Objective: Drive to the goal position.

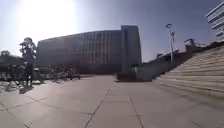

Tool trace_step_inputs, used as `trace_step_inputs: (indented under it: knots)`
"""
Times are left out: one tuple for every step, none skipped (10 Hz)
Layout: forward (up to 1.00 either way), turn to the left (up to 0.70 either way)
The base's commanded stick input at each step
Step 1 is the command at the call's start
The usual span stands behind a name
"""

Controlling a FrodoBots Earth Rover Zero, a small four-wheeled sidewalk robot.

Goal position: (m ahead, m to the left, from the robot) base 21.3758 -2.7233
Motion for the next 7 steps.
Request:
trace_step_inputs:
  knots:
    - [1.00,0.26]
    - [1.00,0.28]
    - [1.00,0.29]
    - [1.00,0.29]
    - [1.00,0.29]
    - [1.00,0.29]
    - [1.00,0.29]
